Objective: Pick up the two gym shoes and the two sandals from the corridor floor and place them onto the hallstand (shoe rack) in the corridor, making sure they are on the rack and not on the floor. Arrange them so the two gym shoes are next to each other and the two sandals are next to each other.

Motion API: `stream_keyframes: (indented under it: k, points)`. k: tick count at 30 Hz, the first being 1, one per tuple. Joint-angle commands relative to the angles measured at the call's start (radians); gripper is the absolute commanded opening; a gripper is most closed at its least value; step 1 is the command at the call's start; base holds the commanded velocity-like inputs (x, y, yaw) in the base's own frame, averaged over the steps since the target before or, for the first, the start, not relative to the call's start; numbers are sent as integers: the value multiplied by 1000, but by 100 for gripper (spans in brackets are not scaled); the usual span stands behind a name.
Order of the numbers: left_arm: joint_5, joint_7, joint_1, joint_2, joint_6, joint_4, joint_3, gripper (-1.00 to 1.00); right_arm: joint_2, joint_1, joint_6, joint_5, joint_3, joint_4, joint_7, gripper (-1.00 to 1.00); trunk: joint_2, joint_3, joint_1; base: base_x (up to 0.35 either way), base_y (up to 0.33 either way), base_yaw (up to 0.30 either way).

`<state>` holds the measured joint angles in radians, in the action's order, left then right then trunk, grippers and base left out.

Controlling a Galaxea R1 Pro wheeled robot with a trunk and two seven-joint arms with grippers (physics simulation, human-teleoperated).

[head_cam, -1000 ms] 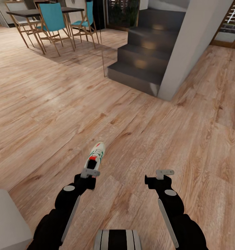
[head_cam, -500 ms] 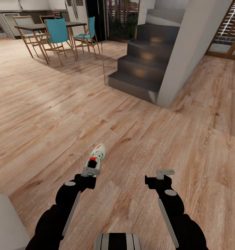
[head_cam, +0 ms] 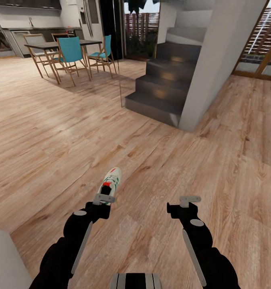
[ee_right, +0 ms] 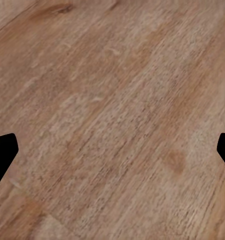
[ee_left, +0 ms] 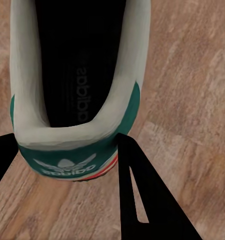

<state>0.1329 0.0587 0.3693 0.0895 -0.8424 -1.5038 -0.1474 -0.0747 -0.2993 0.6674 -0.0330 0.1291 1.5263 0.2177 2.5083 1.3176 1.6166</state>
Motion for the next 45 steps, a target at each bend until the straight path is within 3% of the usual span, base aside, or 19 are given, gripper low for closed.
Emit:
stream_keyframes:
  k: [1,7,12,15,18,23,28,35,45]
  points:
    - [9,9,0,0,-4,0,3,-100,0,-1,6,-3,1,2,3,100,0,-3,-1,0,0,0]
    - [5,14,-1,-1,-3,0,58,-100,0,-1,7,-4,1,4,3,100,-1,-26,-3,0,0,0]
    - [5,16,-3,1,0,-1,64,-100,0,-1,6,-4,1,5,3,100,-3,-46,-6,0,0,0]
    - [5,17,-36,0,13,-3,61,-100,-1,-1,7,-4,1,4,3,100,-3,-57,-7,0,0,0]
    - [5,17,-81,1,79,-8,45,-100,-1,-1,7,-4,1,3,3,100,-4,-69,-8,0,0,0]
    - [5,11,-159,0,338,-13,-12,-100,-1,-1,7,-4,1,2,2,100,-5,-88,-10,0,0,0]
    - [5,6,-183,0,422,-12,-19,-100,-1,0,7,-4,2,0,2,100,-6,-104,-12,0,0,0]
    - [6,6,-184,0,425,-12,-59,-100,-1,-1,7,-5,3,0,4,100,-6,-104,-12,-14,-20,0]
    - [5,7,-184,1,424,-11,-64,-100,-1,-1,7,-5,3,0,3,100,-6,-104,-12,-210,-199,0]
